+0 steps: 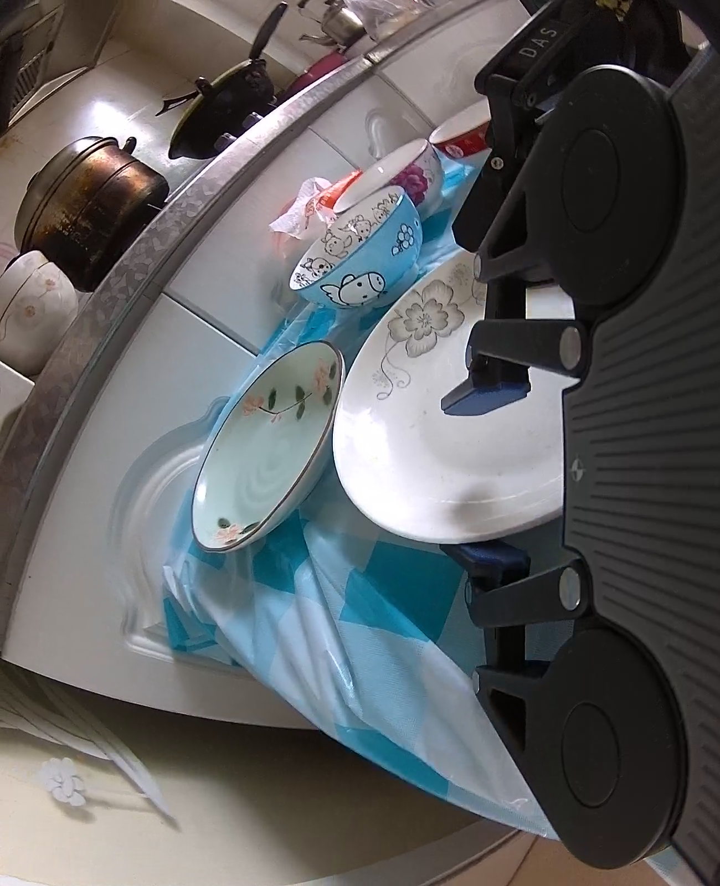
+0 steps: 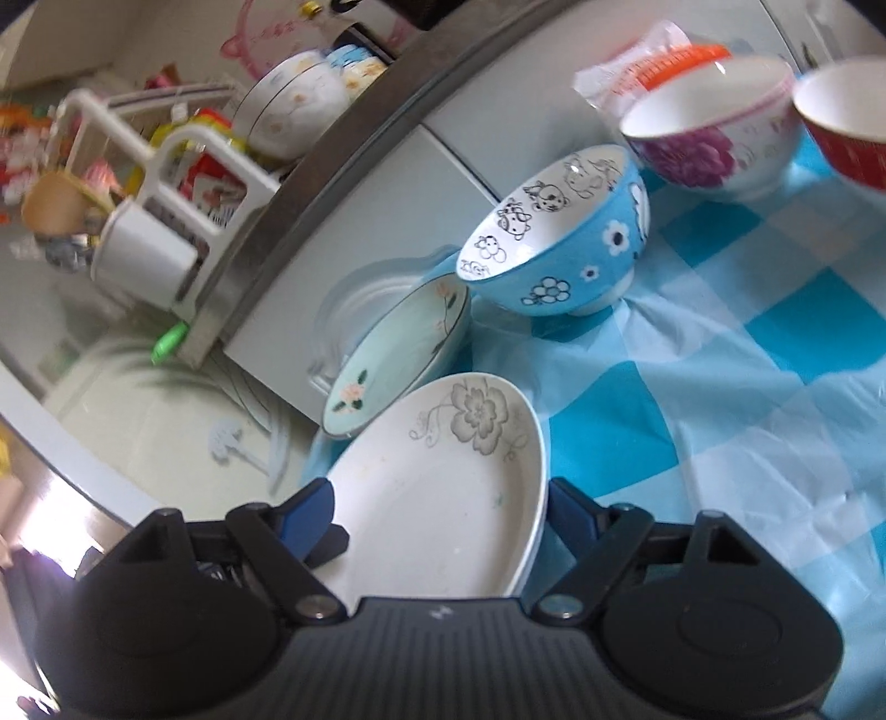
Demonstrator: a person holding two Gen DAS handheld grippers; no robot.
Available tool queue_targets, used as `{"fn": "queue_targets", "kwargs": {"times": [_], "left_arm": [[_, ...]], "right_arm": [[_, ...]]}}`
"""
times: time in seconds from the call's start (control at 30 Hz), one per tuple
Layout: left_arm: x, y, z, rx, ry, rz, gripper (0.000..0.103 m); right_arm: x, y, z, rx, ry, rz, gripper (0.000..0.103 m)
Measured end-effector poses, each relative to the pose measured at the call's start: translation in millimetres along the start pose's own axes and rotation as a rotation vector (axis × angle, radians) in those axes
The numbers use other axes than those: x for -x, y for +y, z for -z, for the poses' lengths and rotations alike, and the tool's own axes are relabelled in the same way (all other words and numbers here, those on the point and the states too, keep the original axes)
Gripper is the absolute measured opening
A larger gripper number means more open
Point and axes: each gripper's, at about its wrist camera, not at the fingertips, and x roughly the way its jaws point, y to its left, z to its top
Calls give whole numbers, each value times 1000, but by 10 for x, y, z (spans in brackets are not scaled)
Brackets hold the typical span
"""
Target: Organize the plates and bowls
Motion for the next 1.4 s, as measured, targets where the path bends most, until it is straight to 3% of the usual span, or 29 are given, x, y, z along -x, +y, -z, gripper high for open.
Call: {"fn": "queue_targets", "kwargs": {"times": [0.27, 0.53, 1.4], "left_arm": [[97, -134, 151, -98, -68, -55, 43], [236, -180, 216, -109, -101, -63, 43], [934, -669, 402, -159, -158, 2, 43]], "right_arm": [[16, 50, 65, 60, -18, 36, 84], [134, 134, 148, 117, -36, 52, 84], [1008, 223, 301, 114, -120, 14, 84]]}}
